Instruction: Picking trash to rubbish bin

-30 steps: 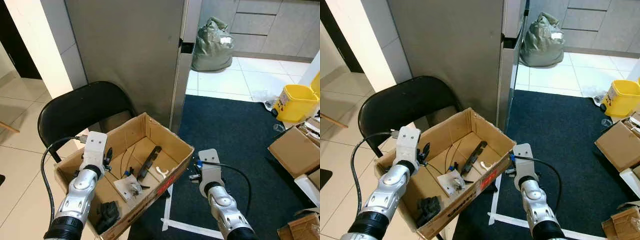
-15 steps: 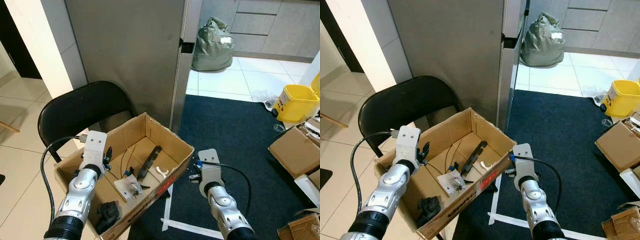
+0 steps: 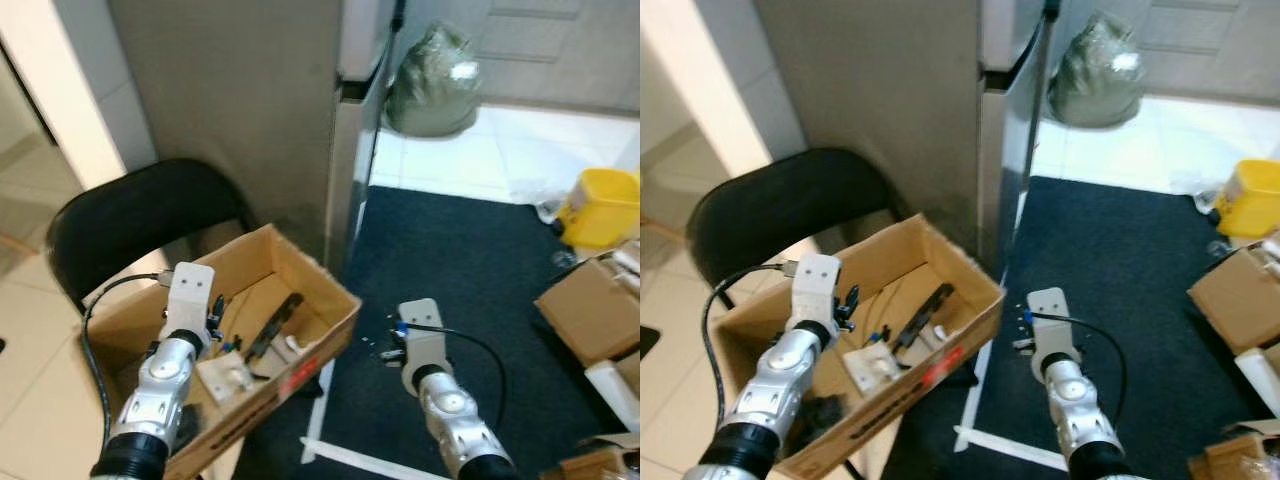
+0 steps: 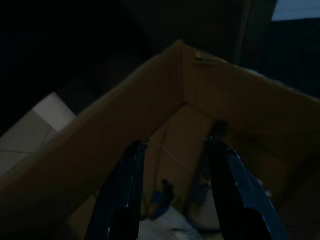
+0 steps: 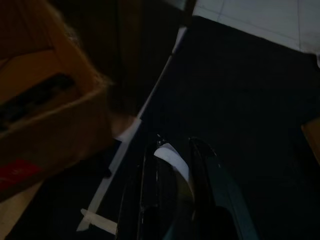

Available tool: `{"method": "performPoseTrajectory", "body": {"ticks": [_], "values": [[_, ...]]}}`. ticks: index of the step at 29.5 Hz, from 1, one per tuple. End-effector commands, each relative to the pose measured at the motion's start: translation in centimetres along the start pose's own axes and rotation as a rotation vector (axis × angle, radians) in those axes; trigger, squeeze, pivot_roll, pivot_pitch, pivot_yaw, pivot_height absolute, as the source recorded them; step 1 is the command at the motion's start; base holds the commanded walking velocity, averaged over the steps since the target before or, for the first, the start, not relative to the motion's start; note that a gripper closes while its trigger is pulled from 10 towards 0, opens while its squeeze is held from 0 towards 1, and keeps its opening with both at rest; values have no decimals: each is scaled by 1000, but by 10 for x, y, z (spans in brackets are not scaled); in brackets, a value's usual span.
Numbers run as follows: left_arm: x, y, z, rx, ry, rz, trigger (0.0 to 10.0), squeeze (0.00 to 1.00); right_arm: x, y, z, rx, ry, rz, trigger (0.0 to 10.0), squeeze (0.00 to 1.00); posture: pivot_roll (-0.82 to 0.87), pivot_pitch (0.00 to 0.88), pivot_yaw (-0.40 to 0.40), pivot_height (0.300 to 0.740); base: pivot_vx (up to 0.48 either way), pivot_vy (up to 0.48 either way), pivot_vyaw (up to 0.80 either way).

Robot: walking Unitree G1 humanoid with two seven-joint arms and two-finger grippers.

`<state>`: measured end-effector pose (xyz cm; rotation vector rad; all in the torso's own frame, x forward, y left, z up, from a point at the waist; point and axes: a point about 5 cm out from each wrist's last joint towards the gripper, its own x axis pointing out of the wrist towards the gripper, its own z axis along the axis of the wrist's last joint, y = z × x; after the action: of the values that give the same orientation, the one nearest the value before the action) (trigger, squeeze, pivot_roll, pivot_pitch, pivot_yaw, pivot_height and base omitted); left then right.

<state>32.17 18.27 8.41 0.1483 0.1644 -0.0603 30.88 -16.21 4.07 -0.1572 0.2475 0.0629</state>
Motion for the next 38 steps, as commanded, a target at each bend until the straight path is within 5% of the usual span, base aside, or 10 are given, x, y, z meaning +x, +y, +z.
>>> {"method": "performPoseTrajectory", "body": {"ticks": [1,38], "values": [[-2,0,-7,8,30,-2,10000,0,-4,4,-9,12,29,8,10000,0,-4,98,36,740,0,-480,0],[-3,0,-10,-14,41,4,10000,0,-3,5,-11,6,50,30,10000,0,-3,100,33,740,0,43,86]]}}
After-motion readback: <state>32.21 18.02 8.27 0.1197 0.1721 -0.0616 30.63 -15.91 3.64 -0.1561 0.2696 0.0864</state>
